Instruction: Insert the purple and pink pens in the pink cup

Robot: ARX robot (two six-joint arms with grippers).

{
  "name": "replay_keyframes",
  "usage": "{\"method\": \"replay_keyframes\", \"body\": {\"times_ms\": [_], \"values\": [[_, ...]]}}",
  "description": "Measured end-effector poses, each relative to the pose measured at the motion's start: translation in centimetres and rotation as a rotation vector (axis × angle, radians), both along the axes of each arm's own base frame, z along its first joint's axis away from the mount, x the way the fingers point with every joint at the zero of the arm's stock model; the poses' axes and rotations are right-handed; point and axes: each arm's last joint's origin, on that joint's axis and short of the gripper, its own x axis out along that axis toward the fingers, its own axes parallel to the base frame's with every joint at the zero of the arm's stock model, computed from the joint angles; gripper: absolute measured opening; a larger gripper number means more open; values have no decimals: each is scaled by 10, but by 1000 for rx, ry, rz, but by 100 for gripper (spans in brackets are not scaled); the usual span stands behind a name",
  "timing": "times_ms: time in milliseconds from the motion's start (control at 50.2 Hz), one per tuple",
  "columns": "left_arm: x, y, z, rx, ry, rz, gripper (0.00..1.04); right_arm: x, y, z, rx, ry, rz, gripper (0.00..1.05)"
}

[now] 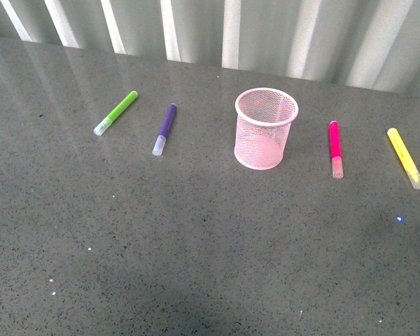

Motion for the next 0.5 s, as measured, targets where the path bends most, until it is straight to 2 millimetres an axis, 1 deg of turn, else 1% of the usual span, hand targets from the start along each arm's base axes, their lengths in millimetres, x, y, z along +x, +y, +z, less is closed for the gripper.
{"method": "replay_keyframes", "body": {"times_ms": [339, 378, 418, 478, 498], "values": [[0, 0, 0, -17, 4, 5, 98, 0, 0, 0, 0, 0, 0, 98], [4, -2, 1, -121, 3, 35, 98, 0, 0, 0, 0, 0, 0, 98], [11, -7, 7, -225, -6, 38, 98, 0, 0, 0, 0, 0, 0, 98], [25, -15, 20, -293, -1, 40, 98, 0, 0, 0, 0, 0, 0, 98], [33, -19, 28, -302, -1, 46, 98, 0, 0, 0, 0, 0, 0, 98]]}}
